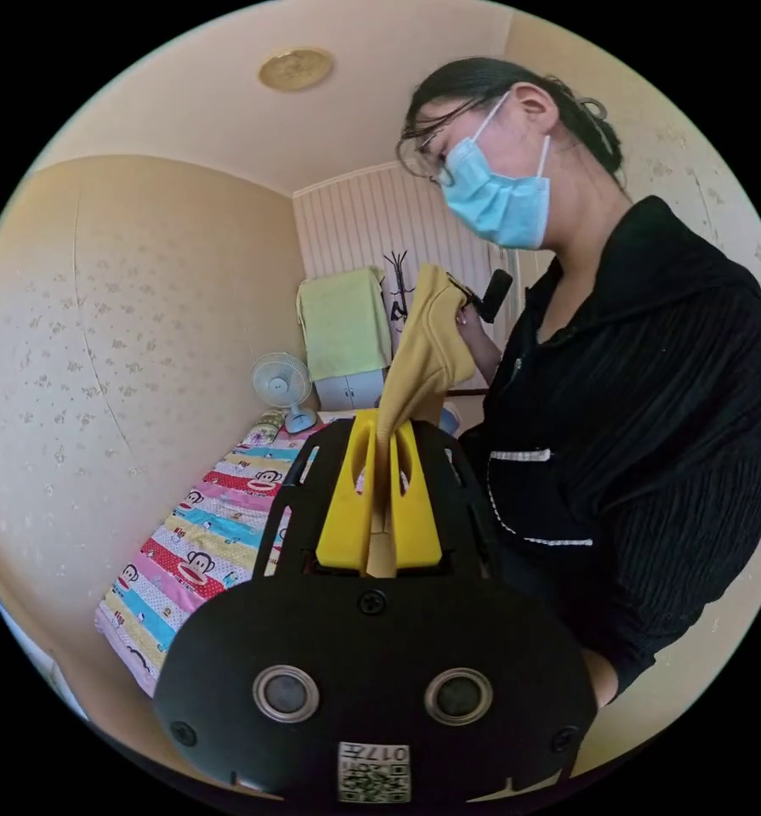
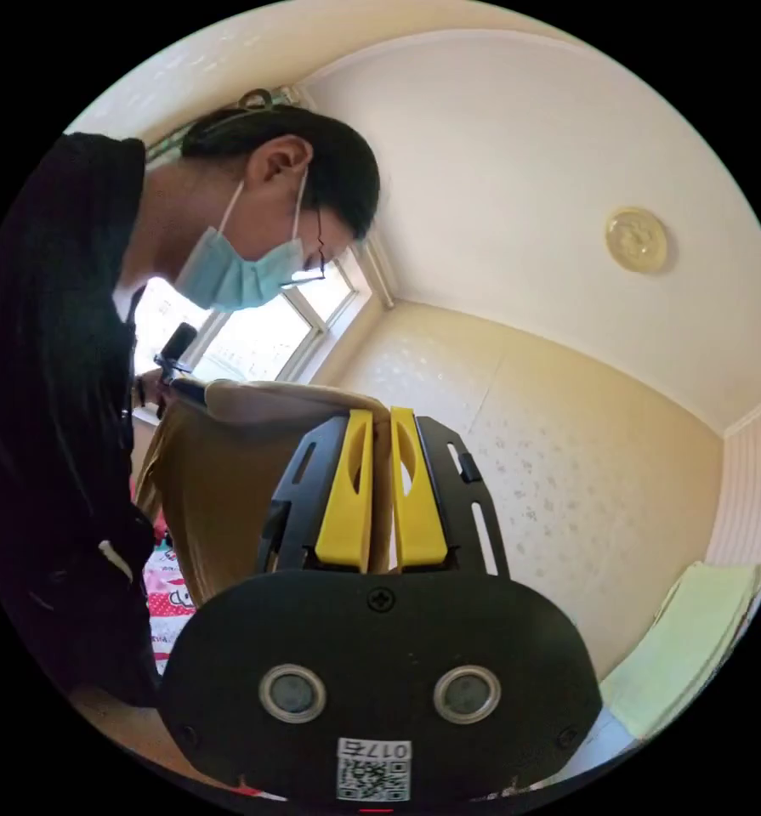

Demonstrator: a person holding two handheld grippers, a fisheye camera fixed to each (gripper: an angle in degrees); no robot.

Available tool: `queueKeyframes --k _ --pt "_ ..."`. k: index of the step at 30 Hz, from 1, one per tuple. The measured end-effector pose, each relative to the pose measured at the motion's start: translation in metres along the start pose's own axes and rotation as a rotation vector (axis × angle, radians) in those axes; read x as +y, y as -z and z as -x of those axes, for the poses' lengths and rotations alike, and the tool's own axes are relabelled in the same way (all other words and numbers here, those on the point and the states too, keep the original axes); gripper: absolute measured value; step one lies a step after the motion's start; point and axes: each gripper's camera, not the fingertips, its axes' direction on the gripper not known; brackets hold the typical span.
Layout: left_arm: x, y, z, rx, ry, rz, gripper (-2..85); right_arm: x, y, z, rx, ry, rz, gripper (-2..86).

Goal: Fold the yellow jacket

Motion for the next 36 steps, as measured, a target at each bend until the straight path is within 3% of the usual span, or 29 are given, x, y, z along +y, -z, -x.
queueKeyframes --k 2,9,13,16,19,21,24,26,28,32,36 --pt "-0.018 0.002 -0.006 0.037 -0.001 -0.029 0.0 0.002 0.026 -0.022 -0.157 0.024 -0.066 3.9" --pt "-0.069 -0.062 0.028 0.060 0.133 0.067 0.0 0.016 -0.010 -0.067 -0.161 0.078 0.142 4.0" --pt "-0.054 -0.131 0.106 0.084 0.319 0.134 0.3 0.094 -0.102 -0.142 -0.380 -0.177 0.226 4.1" --pt "-0.016 -0.209 0.200 0.155 0.472 0.175 1.2 0.190 -0.207 -0.183 -0.450 -0.305 0.412 4.2" --pt "0.053 -0.308 0.311 0.096 0.619 0.206 4.2 0.312 -0.331 -0.204 -0.451 -0.380 0.605 4.9" --pt "0.147 -0.390 0.400 -0.048 0.879 0.221 9.3 0.395 -0.396 -0.209 -0.433 -0.459 0.708 6.0" --pt "0.275 -0.445 0.447 -0.258 1.211 0.210 9.6 0.530 -0.458 -0.223 -0.344 -0.721 0.898 8.5" --pt "0.327 -0.447 0.433 -0.428 1.283 0.113 9.5 0.606 -0.444 -0.225 -0.201 -0.843 0.944 8.9" --pt "0.374 -0.458 0.398 -0.513 1.306 0.055 9.5 0.653 -0.419 -0.212 -0.241 -0.896 0.957 9.1" --pt "0.447 -0.537 0.279 -0.199 1.291 0.273 10.4 0.739 -0.334 -0.147 -0.483 -0.852 1.214 9.9" --pt "0.452 -0.555 0.136 -0.178 1.314 0.369 13.5 0.768 -0.236 -0.137 -0.388 -0.857 1.370 11.3"
